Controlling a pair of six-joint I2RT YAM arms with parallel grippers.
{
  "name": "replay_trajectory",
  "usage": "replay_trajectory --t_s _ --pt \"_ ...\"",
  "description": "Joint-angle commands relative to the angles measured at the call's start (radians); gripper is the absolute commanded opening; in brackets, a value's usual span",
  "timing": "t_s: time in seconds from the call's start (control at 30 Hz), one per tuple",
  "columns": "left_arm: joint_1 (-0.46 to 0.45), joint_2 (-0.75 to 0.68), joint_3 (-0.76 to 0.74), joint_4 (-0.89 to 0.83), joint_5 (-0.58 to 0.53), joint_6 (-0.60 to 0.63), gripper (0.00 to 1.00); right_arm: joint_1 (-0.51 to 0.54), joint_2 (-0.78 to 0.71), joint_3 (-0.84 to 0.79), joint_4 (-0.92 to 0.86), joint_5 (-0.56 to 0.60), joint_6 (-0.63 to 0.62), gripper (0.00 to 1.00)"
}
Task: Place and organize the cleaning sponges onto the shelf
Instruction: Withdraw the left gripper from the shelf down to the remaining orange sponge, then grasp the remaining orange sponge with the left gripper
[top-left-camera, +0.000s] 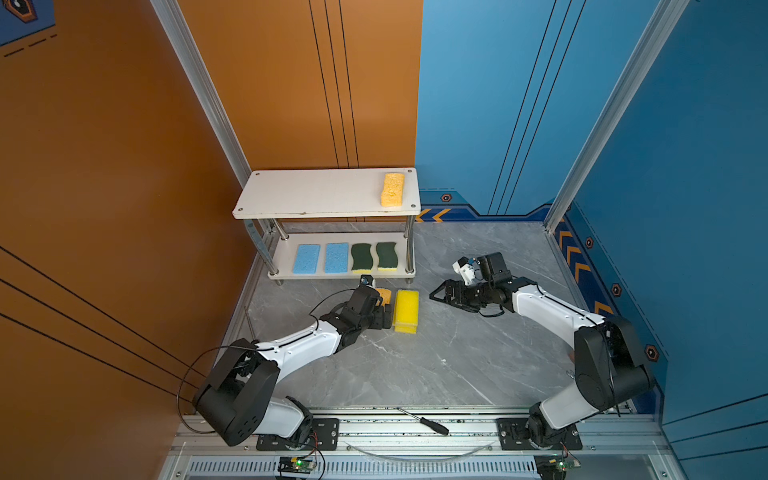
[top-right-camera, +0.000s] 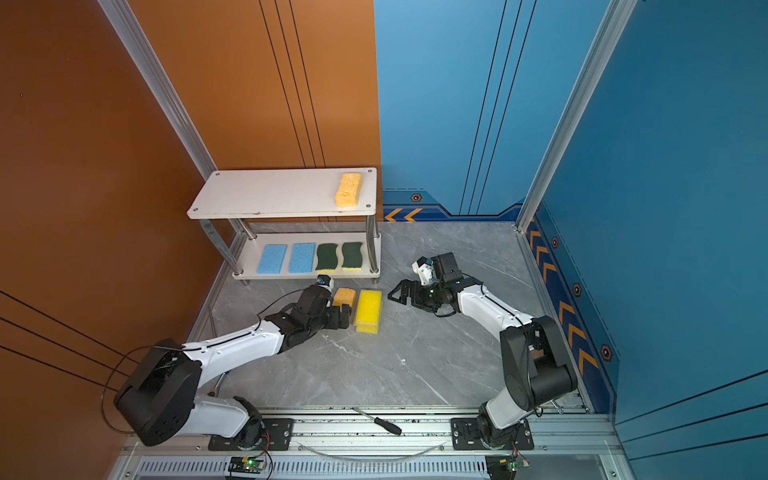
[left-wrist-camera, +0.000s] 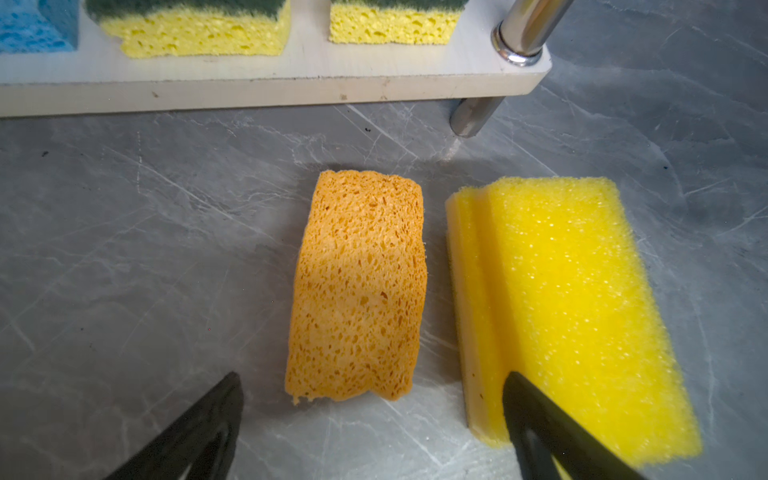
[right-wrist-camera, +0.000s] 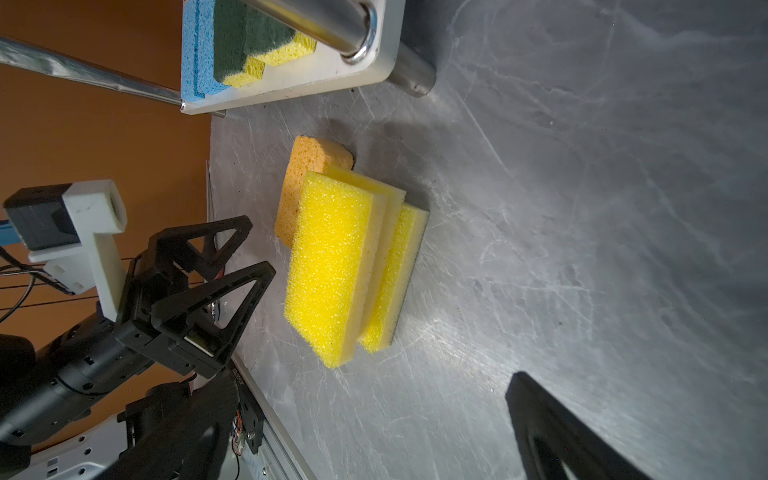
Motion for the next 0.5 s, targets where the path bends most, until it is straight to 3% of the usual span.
replay_trajectory --t_s 0.0,0.47 --pt "0.004 0.040 -0.016 0.023 0.008 -0.003 0.98 -0.001 0.016 0.013 0.024 -0.014 0.007 1.00" --pt "0.011 0.145 0.013 0.057 0.009 -0.009 0.98 -0.003 0.027 0.013 0.027 -0.018 0.006 1.00"
